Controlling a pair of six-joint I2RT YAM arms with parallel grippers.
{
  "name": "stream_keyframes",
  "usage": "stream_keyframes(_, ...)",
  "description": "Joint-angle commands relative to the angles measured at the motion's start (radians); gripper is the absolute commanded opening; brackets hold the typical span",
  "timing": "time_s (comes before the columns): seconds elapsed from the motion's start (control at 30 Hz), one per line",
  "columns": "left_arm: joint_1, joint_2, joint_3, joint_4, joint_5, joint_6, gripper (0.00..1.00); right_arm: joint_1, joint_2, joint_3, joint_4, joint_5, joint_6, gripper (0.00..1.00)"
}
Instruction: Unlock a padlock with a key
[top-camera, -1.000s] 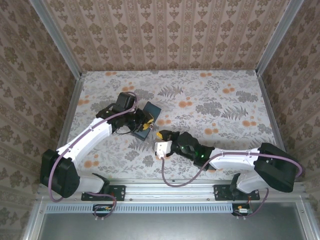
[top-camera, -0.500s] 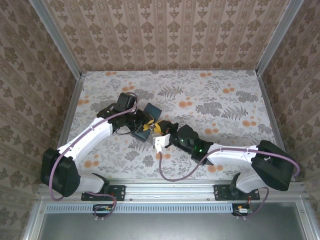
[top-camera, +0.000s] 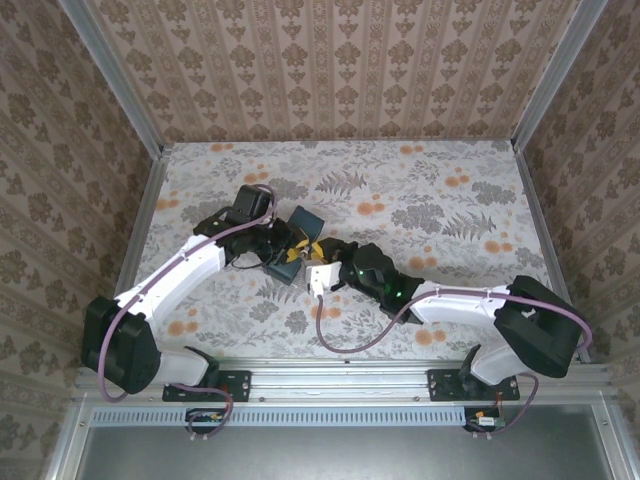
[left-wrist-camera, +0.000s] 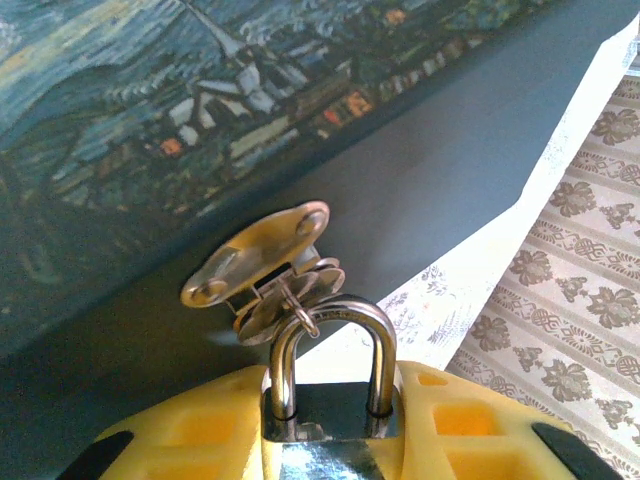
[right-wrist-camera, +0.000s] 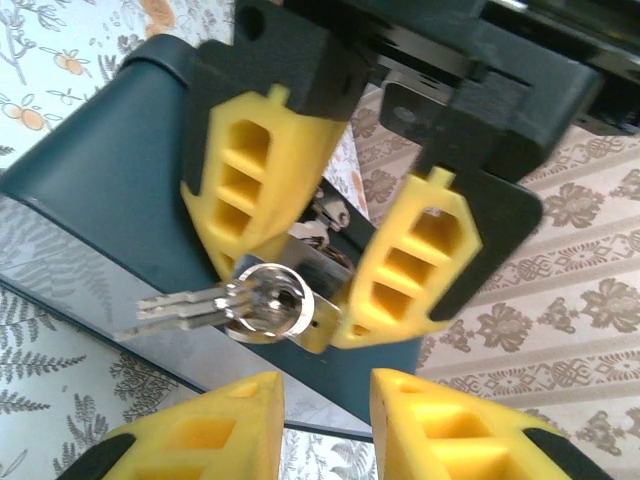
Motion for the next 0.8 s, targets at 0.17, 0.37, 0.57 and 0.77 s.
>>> stream_keyframes(0.17,0.010,-0.011,0.031,0.067,0.026,-0.014,0.00,0.027,0.006,0.038,0.006,-0.034,0.039,0.29)
stream_keyframes(0.37,0.010,-0.008,0.031,0.070,0.028,-0.015,0.00,0.043,0.009,0.050,0.017,-0.029,0.036,0.29)
stream_keyframes(0.57,0.011,-0.018,0.026,0.068,0.023,-0.017,0.00,0.040,-0.005,0.054,-0.011,-0.016,0.020,0.28)
stream_keyframes(0.77,0.019,-0.016,0.029,0.064,0.026,-0.011,0.00,0.034,-0.124,0.021,-0.120,-0.059,0.065,0.31)
